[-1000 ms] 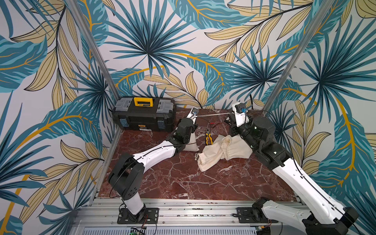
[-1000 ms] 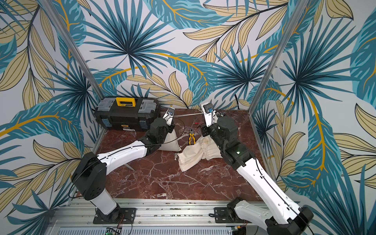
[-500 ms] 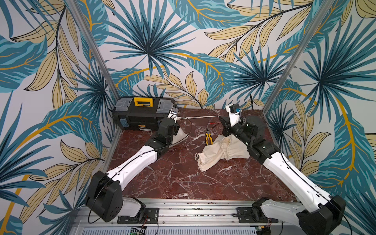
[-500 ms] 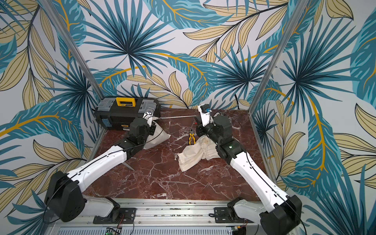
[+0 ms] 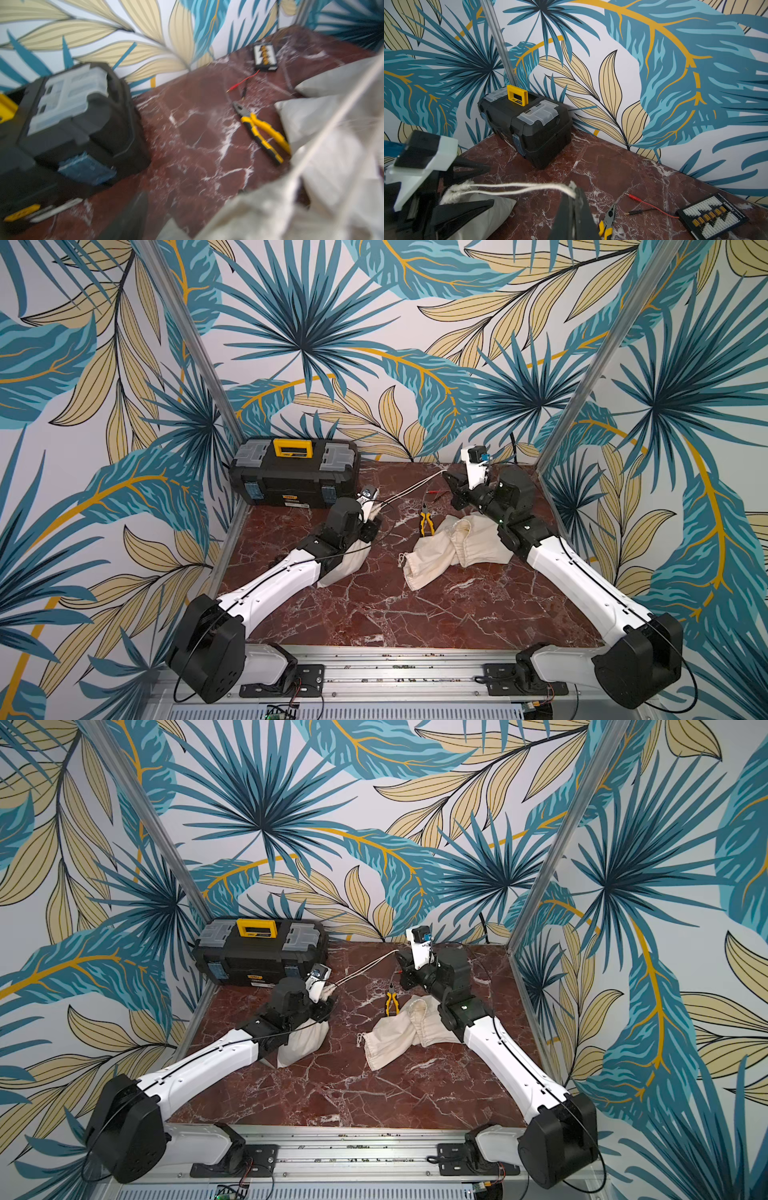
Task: Close the soil bag
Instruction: Frap the soil bag at the center of the board.
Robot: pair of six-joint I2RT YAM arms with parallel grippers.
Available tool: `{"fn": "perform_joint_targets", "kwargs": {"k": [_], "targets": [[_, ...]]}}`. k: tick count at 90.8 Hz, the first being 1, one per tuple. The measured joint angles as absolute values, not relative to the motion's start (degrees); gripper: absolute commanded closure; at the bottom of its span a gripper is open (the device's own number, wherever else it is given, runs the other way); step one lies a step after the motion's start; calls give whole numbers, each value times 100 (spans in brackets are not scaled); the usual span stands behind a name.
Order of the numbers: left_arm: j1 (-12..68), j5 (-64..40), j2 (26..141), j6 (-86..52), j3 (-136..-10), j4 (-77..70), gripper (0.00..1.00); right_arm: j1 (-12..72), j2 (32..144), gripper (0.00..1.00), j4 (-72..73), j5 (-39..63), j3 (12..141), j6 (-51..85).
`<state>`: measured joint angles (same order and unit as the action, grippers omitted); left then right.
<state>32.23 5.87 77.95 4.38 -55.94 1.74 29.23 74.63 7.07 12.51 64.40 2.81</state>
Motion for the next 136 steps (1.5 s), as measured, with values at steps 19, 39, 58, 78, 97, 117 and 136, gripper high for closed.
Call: {"fn": "perform_joint_targets", "kwargs": {"k": [19,39,58,78,97,117,136], "targets": [[3612,-156,8093,738,-6532,196,30,2923,7236,100,694,1315,6440,279],[3712,-797,8549,823,-6864,384,28,2930,7168,100,526,1293,6440,244],[3771,-1402,8875,701,-7072,408,26,2930,7129,100,440,1245,6440,235],[3835,-880,9852,556,-7863,419,59,2930,7102,100,412,1227,6438,233],[3837,-528,10121,388,-7791,545,83,2869,6842,100,255,642,6357,180],[4025,58,9922,106,-7461,569,91,2331,6766,100,-478,587,6270,464],[4112,652,9913,-292,-7288,607,82,1907,6731,100,-921,930,6224,735]]}}
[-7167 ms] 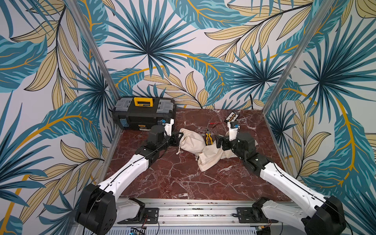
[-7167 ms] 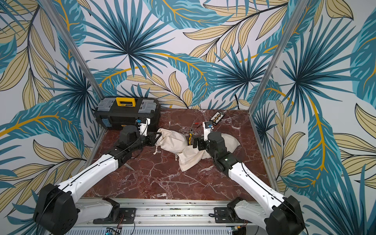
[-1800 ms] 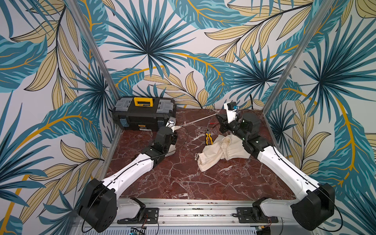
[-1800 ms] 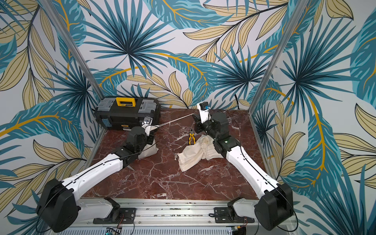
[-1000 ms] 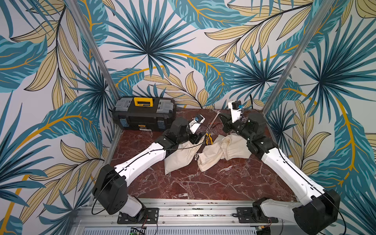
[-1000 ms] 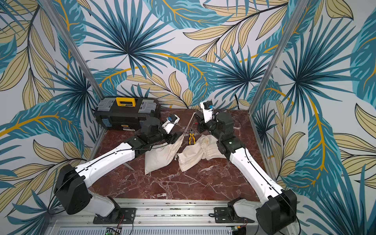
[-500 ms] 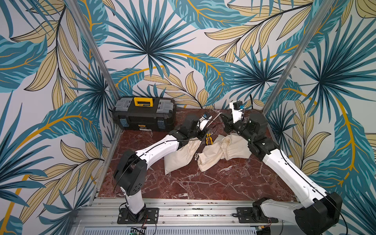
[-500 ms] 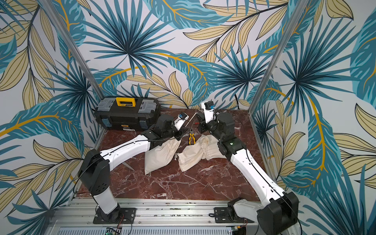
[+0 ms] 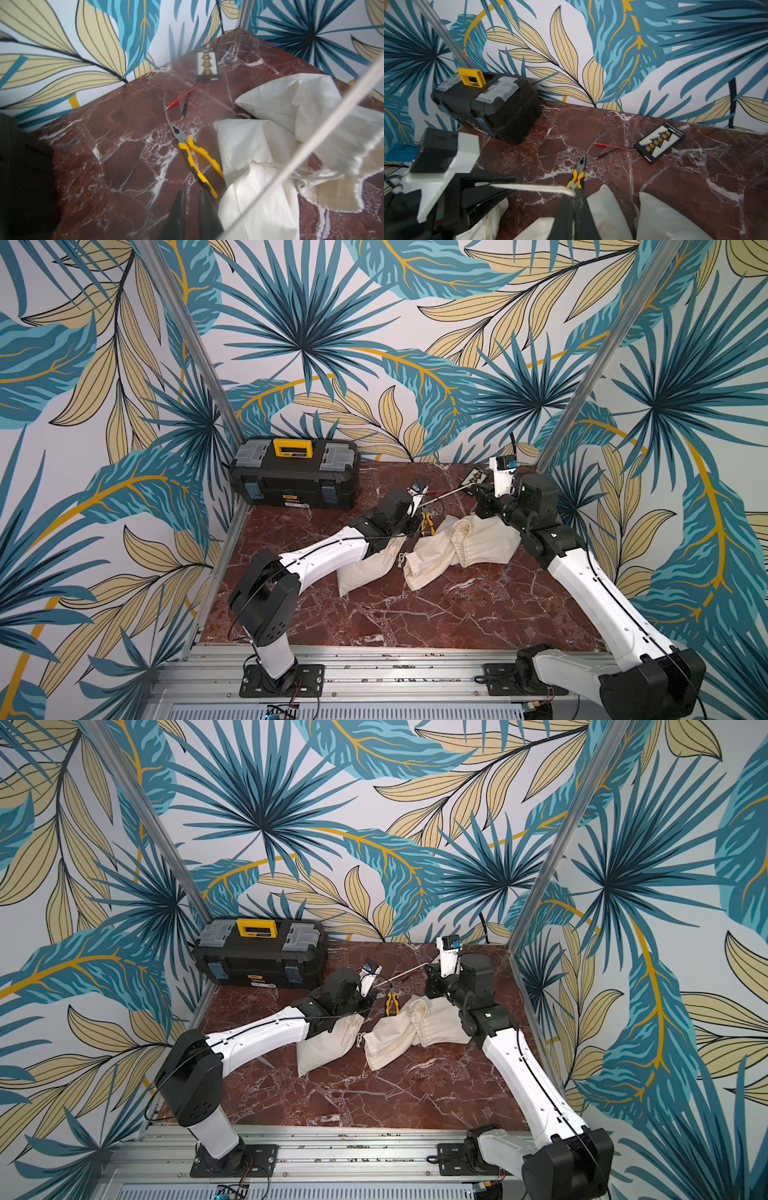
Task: Close the soil bag
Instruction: Frap the soil bag at the center of the board.
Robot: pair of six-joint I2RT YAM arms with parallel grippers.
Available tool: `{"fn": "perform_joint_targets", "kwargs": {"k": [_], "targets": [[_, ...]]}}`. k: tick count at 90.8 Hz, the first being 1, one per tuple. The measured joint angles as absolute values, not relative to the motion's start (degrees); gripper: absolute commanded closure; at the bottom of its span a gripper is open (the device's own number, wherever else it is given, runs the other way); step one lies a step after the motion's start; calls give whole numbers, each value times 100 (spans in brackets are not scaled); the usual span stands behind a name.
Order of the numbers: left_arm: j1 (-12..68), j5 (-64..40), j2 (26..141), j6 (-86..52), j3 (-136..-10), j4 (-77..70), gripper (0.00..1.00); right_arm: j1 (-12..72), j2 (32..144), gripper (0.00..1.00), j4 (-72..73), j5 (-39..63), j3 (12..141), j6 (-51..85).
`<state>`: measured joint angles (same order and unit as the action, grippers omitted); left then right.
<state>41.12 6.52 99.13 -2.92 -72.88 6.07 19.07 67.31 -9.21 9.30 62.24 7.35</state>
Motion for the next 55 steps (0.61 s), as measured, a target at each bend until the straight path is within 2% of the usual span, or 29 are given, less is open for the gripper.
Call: {"fn": "perform_joint_targets", "kwargs": {"k": [19,36,40,41,44,55], "targets": [[4018,642,9909,-585,-7109,696,78,1275,6604,100,-1072,1424,5911,1007],[3708,668,9915,-770,-6818,1033,78,705,6392,100,-1072,1584,5870,1232],[3632,659,9915,-840,-6790,1048,84,613,6342,100,-1072,1634,5870,1262],[3618,650,9913,-827,-6783,1041,89,596,6335,100,-1074,1653,5870,1271],[3577,633,9913,-860,-6772,1022,94,554,6322,100,-1081,1710,5870,1288],[3422,530,9872,-950,-6742,943,100,495,6322,100,-1133,1916,5826,1330]]}}
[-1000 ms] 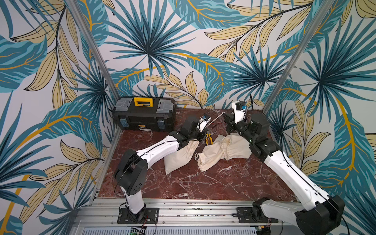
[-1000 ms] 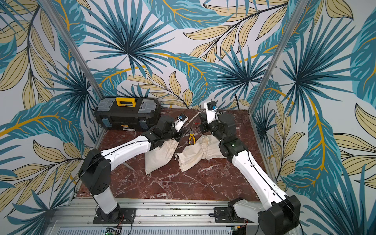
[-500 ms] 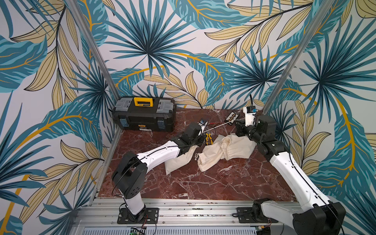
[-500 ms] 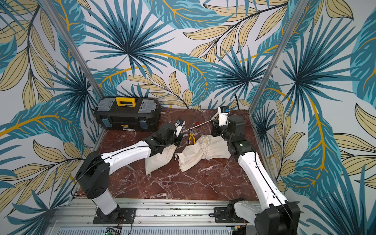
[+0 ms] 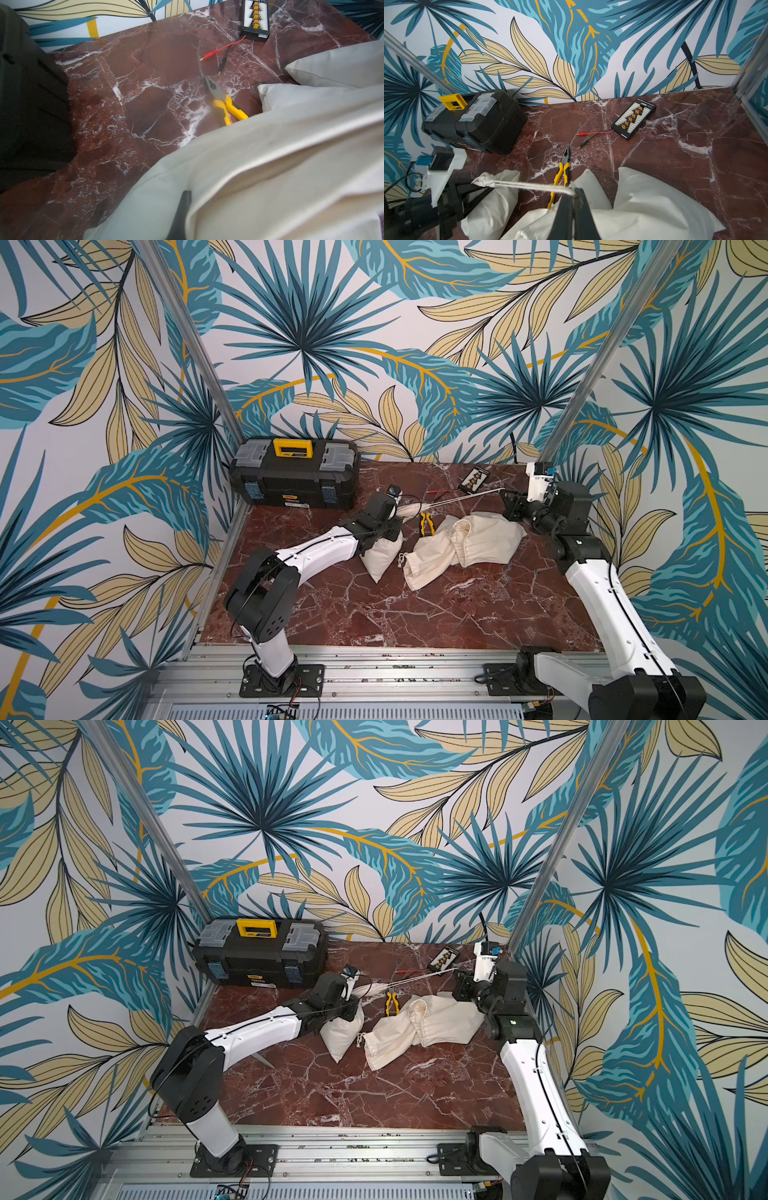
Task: Close the soil bag
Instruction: Frap the soil bag at the center of the board.
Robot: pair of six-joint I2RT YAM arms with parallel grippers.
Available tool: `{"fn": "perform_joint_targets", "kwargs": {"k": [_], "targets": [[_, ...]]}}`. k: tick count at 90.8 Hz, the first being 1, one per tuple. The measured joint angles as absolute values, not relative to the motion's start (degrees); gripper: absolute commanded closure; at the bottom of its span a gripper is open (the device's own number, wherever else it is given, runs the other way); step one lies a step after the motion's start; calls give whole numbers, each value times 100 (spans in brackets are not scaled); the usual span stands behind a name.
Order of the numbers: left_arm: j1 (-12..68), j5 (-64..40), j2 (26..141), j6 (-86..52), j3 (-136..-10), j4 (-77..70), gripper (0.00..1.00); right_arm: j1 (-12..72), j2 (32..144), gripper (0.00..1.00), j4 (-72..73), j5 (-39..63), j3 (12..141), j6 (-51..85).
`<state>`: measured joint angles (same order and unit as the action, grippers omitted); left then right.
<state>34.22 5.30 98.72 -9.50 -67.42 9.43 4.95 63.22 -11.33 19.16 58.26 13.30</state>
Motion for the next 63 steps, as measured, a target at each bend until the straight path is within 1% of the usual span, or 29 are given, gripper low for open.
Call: {"fn": "perform_joint_targets", "kwargs": {"k": [11,20,36,47,57,59,63], "targets": [[3166,336,9682,-1009,-6654,952,100,454,6322,100,-1280,2178,5763,1369],[2945,211,9240,-1004,-6427,1035,100,449,6351,100,-1286,2429,5701,1378],[2814,644,8449,-827,-6311,1544,100,482,6696,100,-1111,3061,5688,1358],[2775,851,8239,-674,-6075,1695,91,856,6882,100,-515,2976,5540,1304],[2775,1109,8527,-582,-6023,2001,84,1234,7065,100,-45,2661,5325,1264],[2781,1170,8619,-567,-6045,2045,80,1302,7113,100,32,2576,5297,1251],[2797,1310,8844,-523,-6117,2104,71,1406,7199,100,158,2443,5271,1221]]}}
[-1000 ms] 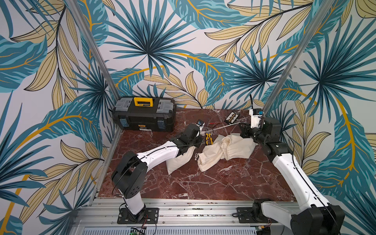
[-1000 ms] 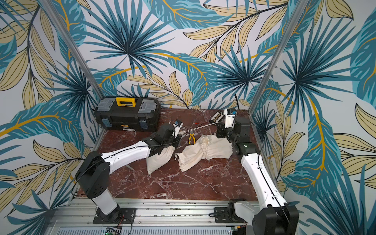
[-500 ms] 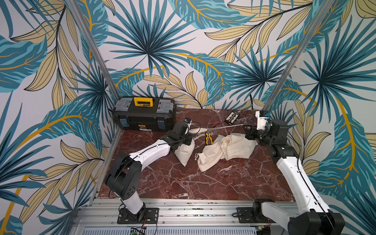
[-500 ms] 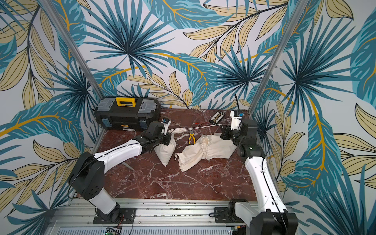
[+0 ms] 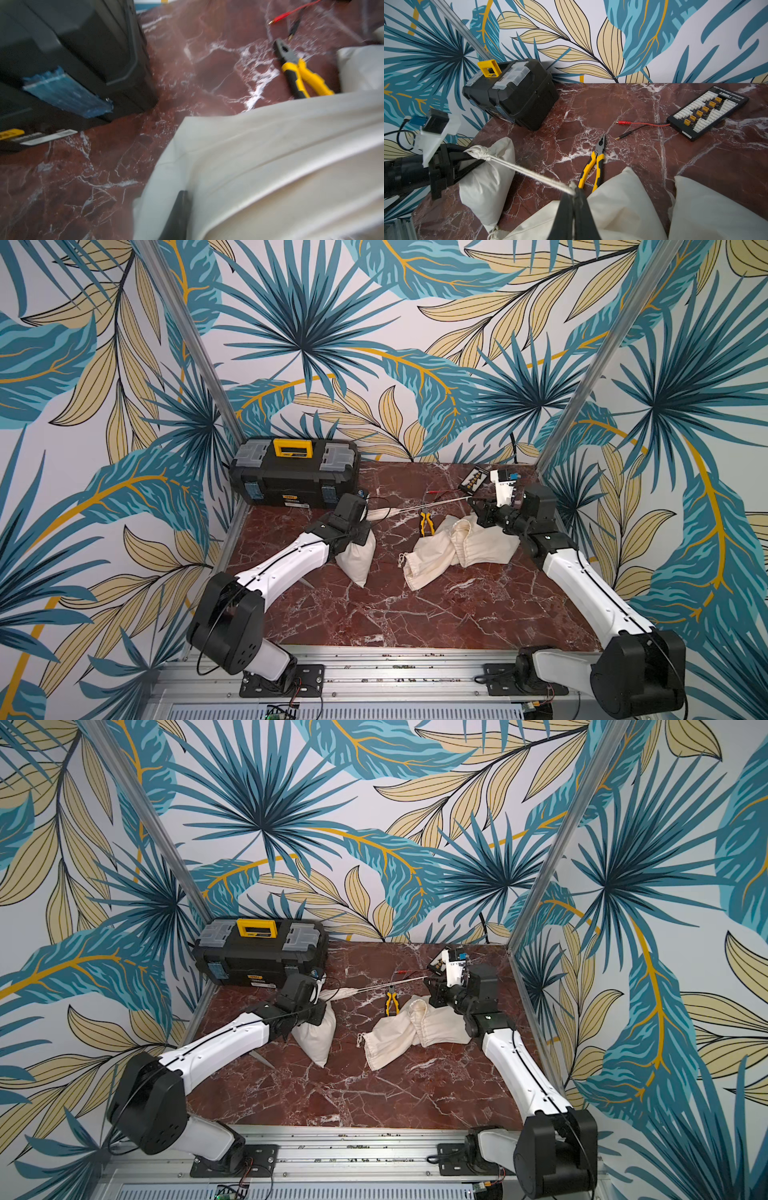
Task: Close the soil bag
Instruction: Frap the soil bag at the center of the board.
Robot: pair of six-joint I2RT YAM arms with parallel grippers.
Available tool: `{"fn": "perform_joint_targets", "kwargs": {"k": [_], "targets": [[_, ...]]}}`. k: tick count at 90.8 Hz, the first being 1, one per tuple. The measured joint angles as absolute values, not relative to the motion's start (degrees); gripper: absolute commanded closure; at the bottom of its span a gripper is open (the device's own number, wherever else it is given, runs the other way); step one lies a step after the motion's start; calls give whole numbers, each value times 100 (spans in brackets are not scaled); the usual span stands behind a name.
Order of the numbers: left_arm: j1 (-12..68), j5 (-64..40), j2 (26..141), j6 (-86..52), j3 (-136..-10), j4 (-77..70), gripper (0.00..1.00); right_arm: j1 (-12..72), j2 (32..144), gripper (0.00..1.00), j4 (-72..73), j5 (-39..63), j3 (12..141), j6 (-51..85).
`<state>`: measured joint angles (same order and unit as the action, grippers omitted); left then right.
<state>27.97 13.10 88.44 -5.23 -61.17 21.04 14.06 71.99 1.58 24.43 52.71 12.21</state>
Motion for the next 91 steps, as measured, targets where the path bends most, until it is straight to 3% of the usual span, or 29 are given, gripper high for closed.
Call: {"fn": "perform_joint_targets", "kwargs": {"k": [14,31,63,84,91], "targets": [[3068,1586,9295,-292,-6252,2272,49,1612,7395,100,403,1988,5282,1085],[3444,1142,9242,132,-6534,2285,31,1747,7328,100,423,1802,5439,915],[3975,-381,9448,845,-7334,1295,25,1865,7030,100,403,1774,5568,792],[3955,-646,10591,1151,-8219,1236,33,1892,6906,100,338,1752,5568,792],[3931,-644,10842,1245,-8416,1269,44,1896,6831,100,311,1704,5568,792]]}}
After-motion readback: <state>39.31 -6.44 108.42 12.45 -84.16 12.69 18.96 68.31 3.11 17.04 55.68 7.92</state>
